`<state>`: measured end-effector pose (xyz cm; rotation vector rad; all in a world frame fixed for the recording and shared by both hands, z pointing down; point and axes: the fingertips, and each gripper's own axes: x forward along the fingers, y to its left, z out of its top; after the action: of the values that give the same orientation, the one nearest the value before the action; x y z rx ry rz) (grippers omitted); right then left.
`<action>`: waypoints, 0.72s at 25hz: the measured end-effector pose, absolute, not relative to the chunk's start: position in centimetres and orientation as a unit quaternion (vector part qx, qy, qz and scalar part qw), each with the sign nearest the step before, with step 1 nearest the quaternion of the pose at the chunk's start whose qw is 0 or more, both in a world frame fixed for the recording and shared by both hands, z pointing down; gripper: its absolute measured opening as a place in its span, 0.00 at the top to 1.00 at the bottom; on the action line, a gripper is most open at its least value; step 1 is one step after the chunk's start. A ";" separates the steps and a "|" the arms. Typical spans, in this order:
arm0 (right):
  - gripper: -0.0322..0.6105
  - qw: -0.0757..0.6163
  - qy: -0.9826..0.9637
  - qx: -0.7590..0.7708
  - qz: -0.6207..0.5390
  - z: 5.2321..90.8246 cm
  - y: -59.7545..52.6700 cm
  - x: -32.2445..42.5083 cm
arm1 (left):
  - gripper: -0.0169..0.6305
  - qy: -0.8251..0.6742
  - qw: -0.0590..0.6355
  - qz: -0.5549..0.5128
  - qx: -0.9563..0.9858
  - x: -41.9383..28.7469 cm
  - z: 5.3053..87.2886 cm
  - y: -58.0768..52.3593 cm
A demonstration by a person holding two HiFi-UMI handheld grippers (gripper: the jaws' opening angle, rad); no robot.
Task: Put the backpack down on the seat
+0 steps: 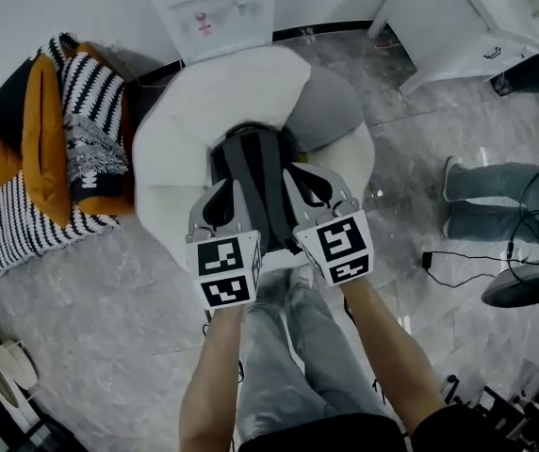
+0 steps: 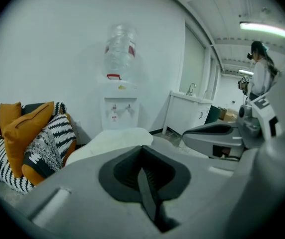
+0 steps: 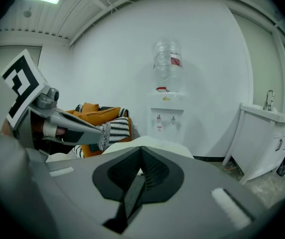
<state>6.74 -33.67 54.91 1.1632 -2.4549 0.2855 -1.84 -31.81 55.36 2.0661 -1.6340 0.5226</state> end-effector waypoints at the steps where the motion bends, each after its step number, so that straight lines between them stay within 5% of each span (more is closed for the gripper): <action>1: 0.94 0.195 -0.884 0.413 0.102 53.6 -33.3 7.0 | 0.97 -0.594 0.222 0.188 0.751 -1.6 54.0 -31.4; 18: 0.94 0.118 -0.922 0.368 0.024 32.1 -29.2 7.2 | 0.97 -0.630 0.168 0.094 0.752 -0.3 32.7 -27.3</action>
<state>7.25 -29.20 32.08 1.0750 -2.6969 0.0702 -0.30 -27.27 32.71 2.1403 -1.7925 0.2676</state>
